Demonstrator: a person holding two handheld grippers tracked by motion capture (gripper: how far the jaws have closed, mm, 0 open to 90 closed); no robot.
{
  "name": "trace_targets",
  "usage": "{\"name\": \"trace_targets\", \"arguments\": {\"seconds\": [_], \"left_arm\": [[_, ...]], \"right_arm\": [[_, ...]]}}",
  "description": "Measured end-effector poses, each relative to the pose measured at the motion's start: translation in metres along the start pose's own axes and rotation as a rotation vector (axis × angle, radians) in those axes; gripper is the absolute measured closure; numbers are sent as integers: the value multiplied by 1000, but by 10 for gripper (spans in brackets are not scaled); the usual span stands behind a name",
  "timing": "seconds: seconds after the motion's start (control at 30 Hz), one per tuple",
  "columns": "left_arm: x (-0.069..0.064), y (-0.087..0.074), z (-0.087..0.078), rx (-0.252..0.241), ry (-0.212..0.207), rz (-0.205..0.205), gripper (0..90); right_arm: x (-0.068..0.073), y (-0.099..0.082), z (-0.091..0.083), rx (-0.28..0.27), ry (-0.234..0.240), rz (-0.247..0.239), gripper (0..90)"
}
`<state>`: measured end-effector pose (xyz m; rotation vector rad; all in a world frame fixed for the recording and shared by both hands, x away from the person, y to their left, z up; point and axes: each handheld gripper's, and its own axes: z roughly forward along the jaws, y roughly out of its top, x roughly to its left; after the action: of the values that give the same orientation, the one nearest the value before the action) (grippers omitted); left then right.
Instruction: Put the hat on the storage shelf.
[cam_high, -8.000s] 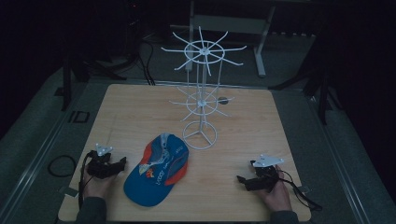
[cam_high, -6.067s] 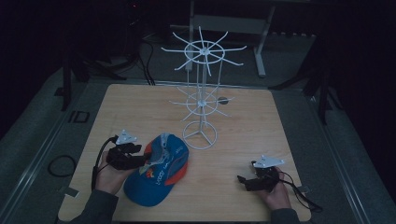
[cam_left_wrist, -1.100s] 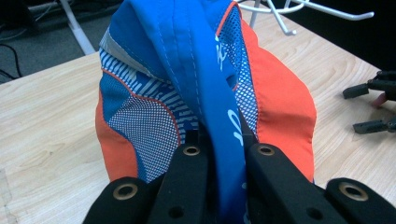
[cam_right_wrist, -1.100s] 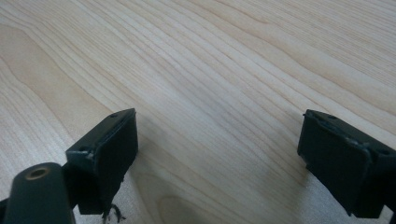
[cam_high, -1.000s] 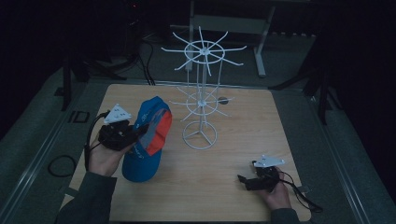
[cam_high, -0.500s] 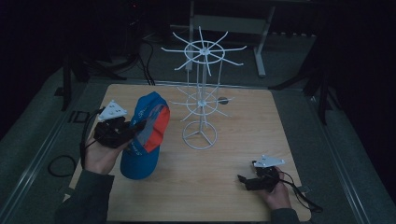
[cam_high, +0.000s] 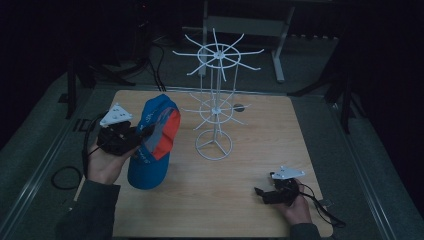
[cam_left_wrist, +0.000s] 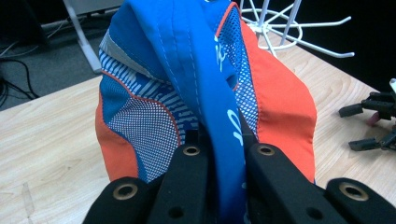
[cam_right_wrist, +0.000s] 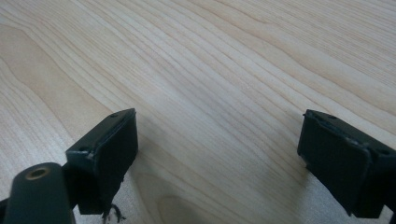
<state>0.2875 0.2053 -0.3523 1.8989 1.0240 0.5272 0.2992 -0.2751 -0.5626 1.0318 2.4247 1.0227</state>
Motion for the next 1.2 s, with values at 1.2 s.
{"name": "trace_targets", "arguments": {"seconds": [1.2], "left_arm": [[7,17,-11,-52,-18,-8,895]], "right_arm": [[0,0,0,0,0,-1,119]]}}
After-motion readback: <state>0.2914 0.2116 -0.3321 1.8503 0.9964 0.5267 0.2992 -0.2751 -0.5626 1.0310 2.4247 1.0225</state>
